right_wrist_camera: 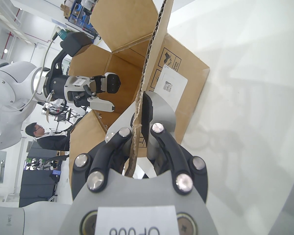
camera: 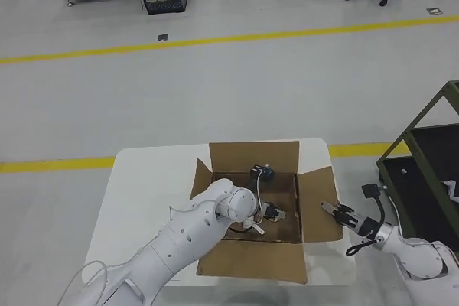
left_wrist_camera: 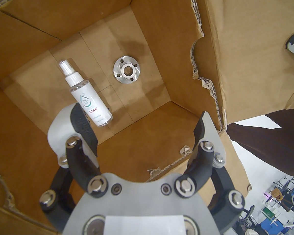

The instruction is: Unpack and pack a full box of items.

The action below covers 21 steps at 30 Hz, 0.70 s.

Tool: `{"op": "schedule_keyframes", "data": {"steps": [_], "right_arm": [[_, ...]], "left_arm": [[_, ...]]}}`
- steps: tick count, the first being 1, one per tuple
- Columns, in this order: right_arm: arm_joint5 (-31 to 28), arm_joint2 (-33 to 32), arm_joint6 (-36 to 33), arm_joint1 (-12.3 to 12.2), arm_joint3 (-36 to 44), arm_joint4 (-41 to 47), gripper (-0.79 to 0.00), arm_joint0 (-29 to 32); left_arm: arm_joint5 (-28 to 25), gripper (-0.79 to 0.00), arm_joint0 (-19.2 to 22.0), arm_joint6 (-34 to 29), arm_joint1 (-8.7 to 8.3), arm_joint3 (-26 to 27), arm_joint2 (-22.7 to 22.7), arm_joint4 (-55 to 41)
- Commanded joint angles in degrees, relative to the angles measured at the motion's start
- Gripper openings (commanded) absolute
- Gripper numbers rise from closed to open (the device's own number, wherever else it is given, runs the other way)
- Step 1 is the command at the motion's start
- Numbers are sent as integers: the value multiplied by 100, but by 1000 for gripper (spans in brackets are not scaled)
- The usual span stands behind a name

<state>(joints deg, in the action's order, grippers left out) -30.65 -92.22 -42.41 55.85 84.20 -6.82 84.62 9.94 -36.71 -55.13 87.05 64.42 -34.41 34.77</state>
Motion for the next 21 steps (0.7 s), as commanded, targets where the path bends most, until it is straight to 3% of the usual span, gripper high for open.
{"op": "schedule_keyframes", "data": {"steps": [1, 11, 21], "right_arm": [[-49, -20, -141, -11, -47, 176, -785, -5], [-333, 1, -887, -71, -259, 725, -785, -163], [-188, 79, -528, -80, -187, 384, -785, -139]], "left_arm": [[0, 0, 0, 0, 0, 0, 0, 0], [-29, 0, -79, 112, -2, 17, -22, -23], [23, 0, 47, 202, 174, -519, 273, 441]]}}
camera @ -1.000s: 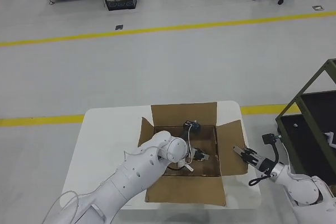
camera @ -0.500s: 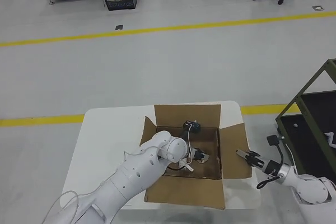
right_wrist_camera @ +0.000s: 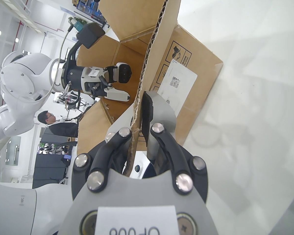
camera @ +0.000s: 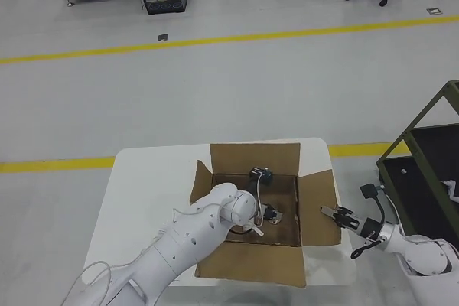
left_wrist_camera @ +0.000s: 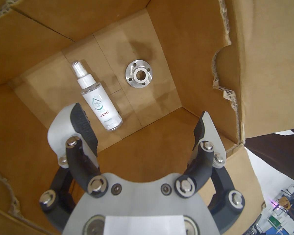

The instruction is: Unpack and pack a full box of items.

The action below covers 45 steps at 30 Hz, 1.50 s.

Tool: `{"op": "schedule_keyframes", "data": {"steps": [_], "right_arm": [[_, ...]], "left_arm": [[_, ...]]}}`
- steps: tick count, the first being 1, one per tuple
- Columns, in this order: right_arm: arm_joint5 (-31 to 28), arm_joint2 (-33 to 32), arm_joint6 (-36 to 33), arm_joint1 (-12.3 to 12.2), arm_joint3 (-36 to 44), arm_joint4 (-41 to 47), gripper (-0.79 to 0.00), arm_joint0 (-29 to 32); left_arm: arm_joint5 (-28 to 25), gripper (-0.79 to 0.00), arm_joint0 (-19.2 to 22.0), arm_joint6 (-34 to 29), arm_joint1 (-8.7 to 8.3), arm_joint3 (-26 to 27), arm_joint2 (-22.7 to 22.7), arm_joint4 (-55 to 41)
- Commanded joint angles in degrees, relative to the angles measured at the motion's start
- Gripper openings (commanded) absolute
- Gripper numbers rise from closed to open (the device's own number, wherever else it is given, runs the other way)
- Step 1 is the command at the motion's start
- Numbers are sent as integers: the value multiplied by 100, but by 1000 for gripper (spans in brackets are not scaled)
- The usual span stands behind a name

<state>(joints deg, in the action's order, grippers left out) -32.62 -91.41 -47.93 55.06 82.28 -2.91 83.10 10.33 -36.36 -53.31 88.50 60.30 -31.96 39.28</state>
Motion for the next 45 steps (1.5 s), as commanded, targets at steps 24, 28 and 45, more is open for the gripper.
{"op": "schedule_keyframes", "data": {"steps": [24, 28, 45], "right_arm": [[82, -3, 364, -41, 186, -149, -785, 238], [92, -2, 388, -48, 186, -167, -785, 242], [107, 73, 429, -66, 155, -152, -785, 182]], "left_arm": [[-458, -366, 366, 767, 831, -2425, 410, -249], [-481, -403, 382, 847, 940, -2709, 444, -229], [-457, -246, 560, 1078, 1258, -3424, 460, 4]]}}
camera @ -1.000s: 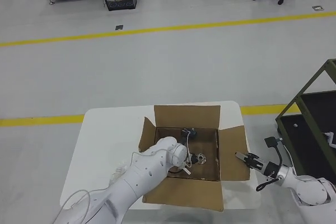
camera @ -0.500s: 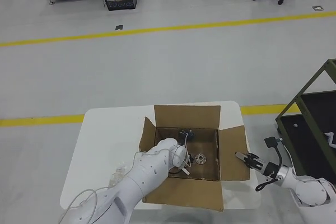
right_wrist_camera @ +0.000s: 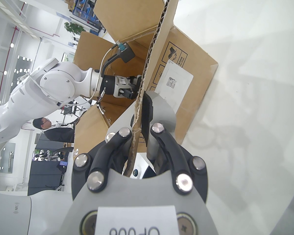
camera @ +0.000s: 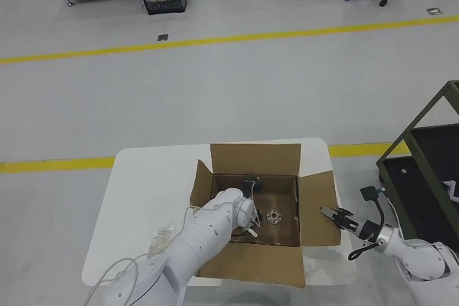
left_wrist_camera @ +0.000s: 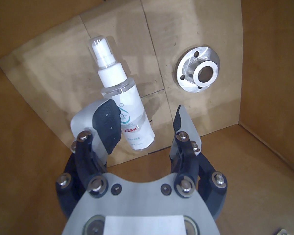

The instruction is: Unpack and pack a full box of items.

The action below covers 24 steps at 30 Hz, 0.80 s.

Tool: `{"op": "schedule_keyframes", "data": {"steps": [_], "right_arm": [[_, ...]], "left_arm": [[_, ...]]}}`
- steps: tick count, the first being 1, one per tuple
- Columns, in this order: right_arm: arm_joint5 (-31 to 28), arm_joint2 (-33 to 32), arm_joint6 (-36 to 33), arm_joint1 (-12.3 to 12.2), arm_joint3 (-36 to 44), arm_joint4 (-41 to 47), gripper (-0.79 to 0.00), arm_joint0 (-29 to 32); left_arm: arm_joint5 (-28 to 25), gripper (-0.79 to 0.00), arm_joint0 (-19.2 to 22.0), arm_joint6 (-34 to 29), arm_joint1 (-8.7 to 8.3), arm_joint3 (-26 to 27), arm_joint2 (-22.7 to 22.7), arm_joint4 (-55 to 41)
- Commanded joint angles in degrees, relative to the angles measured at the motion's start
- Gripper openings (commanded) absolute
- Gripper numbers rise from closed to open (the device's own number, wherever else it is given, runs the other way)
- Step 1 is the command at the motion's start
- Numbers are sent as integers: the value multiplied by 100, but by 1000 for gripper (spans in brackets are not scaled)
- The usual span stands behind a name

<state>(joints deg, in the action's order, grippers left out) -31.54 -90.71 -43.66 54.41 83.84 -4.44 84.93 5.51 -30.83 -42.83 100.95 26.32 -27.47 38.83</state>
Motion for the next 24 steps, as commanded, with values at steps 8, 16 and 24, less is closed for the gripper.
{"op": "schedule_keyframes", "data": {"steps": [8, 16, 24], "right_arm": [[5, 40, 18, -8, -5, 0, -785, -6], [14, 61, 22, -18, -43, 12, -785, -55], [13, 93, 31, -26, -57, -5, -785, -90]], "left_arm": [[55, -206, 25, 102, 109, -268, -15, 159], [-34, -206, 52, 79, 195, -429, -89, 139], [-119, -240, 67, 94, 271, -623, -144, 153]]}}
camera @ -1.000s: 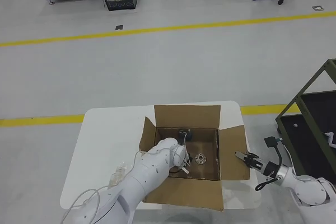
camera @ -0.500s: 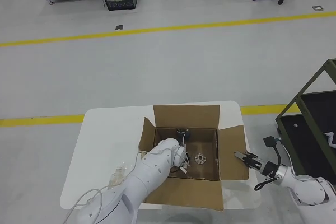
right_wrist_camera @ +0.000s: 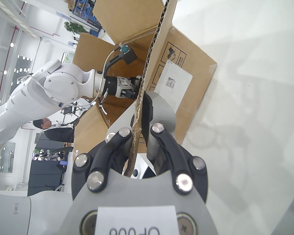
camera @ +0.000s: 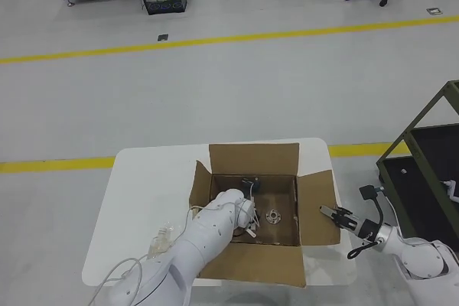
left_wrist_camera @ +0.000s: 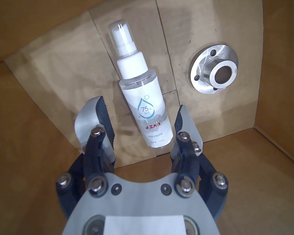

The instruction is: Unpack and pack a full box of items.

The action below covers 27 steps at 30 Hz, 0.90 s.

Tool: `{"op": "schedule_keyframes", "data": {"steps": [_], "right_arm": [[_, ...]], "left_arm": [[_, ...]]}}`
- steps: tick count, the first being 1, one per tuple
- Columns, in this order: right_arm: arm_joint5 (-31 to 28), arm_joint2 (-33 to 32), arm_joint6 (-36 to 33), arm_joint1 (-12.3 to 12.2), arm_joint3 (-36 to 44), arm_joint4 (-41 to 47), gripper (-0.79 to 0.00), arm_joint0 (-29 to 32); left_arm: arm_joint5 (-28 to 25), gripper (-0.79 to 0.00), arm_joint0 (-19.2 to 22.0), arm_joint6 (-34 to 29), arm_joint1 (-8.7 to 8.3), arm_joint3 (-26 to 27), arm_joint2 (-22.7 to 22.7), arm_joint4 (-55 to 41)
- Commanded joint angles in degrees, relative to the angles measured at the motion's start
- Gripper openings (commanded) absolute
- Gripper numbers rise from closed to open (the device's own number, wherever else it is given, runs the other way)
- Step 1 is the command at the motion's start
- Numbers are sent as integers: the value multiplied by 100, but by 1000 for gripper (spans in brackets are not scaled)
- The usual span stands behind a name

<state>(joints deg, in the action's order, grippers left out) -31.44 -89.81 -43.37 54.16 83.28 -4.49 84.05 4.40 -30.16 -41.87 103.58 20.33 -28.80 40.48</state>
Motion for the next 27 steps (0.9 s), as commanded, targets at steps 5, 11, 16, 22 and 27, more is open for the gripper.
{"op": "schedule_keyframes", "data": {"steps": [5, 11, 16, 22, 27], "right_arm": [[10, 27, 13, -4, -9, 0, -785, -10], [-2, 63, 11, -7, -17, 13, -785, -30], [-18, 77, 0, -13, 20, 34, -785, -43], [-47, 101, -43, -21, 65, 52, -785, -43], [-107, 143, -104, -25, 137, 99, -785, -48]], "left_arm": [[-82, -256, 6, 28, 50, -148, -75, -64], [-150, -283, 22, 72, 97, -268, -124, -72], [-194, -320, 34, 121, 131, -373, -148, -35], [-221, -366, 36, 134, 168, -479, -171, 11], [-224, -369, 45, 136, 194, -539, -207, 18]]}}
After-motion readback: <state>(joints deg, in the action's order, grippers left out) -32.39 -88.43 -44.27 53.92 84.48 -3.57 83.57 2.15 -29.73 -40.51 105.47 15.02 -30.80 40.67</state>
